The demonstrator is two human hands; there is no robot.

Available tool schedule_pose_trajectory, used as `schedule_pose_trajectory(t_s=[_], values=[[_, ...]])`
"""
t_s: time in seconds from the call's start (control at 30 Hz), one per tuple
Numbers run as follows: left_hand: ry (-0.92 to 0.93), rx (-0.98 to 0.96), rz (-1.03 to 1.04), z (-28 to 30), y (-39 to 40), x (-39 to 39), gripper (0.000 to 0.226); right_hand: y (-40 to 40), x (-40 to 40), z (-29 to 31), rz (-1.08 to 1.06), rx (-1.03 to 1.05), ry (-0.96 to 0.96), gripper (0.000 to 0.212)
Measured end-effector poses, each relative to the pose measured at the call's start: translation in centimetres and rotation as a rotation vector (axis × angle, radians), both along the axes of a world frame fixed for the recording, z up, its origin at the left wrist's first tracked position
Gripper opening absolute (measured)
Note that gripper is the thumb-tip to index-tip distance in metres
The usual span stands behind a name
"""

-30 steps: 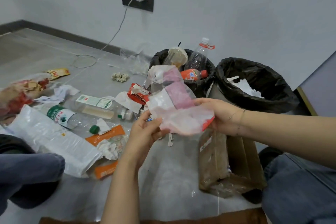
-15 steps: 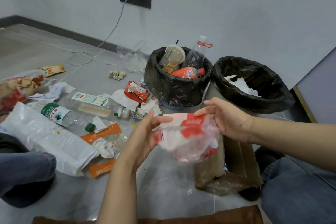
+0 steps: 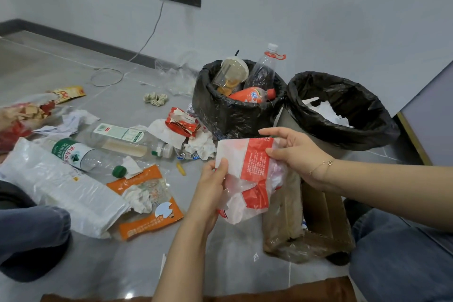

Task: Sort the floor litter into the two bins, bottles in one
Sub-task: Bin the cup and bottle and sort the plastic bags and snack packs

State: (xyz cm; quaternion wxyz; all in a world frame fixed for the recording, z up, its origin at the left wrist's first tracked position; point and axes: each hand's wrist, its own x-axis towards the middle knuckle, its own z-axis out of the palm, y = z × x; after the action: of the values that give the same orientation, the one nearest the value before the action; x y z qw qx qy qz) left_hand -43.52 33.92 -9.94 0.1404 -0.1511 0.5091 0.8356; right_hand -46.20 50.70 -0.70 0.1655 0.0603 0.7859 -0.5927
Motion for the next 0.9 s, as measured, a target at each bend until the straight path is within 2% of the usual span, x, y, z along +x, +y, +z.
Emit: schedule_pose_trajectory(t_s=[0.1,0.2,0.27,0.33,0.5,0.63,0.8,0.9], values=[[0.055,-0.037,0.007,-0.1,0.0,0.0,0.029,-0.5,-0.1,-0.1,-0.082,-0.024,-0.05,0.035],[0.098,-0.038,0.129,0.0,0.0,-0.1,0.016,-0.7,0.1,-0.4,-0.15,-0.173,-0.19,0.026],[0.122,-0.036,0.174,0.2,0.1,-0.1,0.013,-0.3,0.5,-0.8,-0.032,-0.041,-0.26,0.024],[0.133,-0.054,0.172,0.4,0.2,0.0,0.014,0.0,0.8,-1.3,0.051,0.094,-0.291,0.032],[0.142,-0.111,0.052,0.7,0.1,0.1,0.028,0.1,0.7,-1.4,0.049,0.171,-0.203,0.027],[0.177,-0.146,-0.022,0.6,-1.4,-0.1,0.032,0.3,0.3,-0.8,0.093,0.068,-0.153,0.019],[0.208,0.048,0.011,1.2,-2.8,-0.2,0.028,0.3,-0.5,-0.6,0.108,-0.293,-0.257,0.028],[0.143,0.266,0.066,0.9,-3.6,-0.4,0.026,0.4,-0.6,-0.4,0.165,-0.208,-0.197,0.028]])
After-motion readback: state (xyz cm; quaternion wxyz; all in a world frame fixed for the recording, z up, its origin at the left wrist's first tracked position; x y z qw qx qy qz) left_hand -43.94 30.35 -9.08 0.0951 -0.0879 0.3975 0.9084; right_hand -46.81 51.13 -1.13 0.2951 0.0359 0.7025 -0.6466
